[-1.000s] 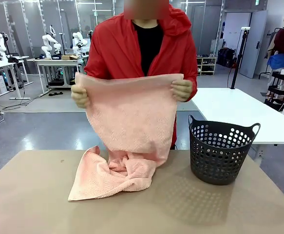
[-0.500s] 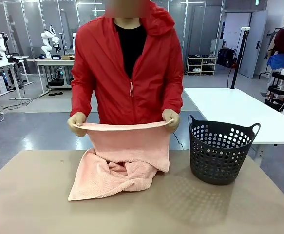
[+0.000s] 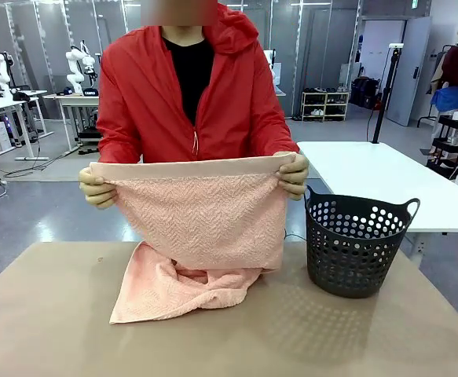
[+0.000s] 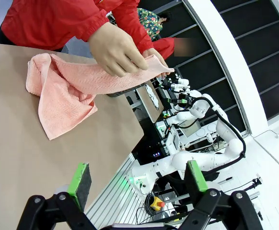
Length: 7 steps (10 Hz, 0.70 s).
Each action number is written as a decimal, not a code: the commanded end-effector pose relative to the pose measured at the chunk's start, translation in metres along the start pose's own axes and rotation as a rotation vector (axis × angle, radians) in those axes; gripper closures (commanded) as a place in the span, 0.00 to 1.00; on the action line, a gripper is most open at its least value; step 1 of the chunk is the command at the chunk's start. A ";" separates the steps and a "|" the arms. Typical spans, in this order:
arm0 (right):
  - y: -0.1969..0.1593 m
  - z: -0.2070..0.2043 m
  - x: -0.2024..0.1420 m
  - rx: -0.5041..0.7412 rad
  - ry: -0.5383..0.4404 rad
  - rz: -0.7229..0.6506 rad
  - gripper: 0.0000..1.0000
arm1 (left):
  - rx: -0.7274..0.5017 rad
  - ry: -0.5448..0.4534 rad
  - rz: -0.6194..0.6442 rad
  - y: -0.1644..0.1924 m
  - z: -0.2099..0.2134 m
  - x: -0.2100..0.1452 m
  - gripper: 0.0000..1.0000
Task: Fold the towel.
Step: Grab the top end of the 100 cm Hotel Towel extended by the human.
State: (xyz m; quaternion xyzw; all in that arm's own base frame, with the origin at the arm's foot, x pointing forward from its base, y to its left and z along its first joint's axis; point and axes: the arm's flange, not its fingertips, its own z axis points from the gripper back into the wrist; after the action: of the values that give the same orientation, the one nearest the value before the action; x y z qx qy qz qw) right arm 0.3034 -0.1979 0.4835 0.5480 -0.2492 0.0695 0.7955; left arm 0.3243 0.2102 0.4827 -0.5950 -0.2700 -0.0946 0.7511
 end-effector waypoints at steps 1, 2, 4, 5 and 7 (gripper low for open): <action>0.000 0.001 0.002 0.009 -0.011 0.021 0.00 | -0.018 0.002 -0.013 0.000 0.001 0.000 0.00; 0.000 0.001 0.002 0.009 -0.011 0.021 0.00 | -0.018 0.002 -0.013 0.000 0.001 0.000 0.00; 0.000 0.001 0.002 0.009 -0.011 0.021 0.00 | -0.018 0.002 -0.013 0.000 0.001 0.000 0.00; 0.000 0.000 0.000 0.000 0.000 0.000 0.00 | 0.000 0.000 0.000 0.000 0.000 0.000 0.00; 0.052 0.009 0.018 -0.188 0.044 0.300 0.00 | 0.188 0.140 -0.283 -0.056 -0.012 0.024 0.00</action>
State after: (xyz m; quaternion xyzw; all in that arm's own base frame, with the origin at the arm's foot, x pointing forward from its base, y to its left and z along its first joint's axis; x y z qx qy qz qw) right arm 0.3036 -0.1956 0.5122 0.4980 -0.2785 0.1258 0.8115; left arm 0.3265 0.1993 0.5119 -0.5442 -0.2813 -0.1592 0.7742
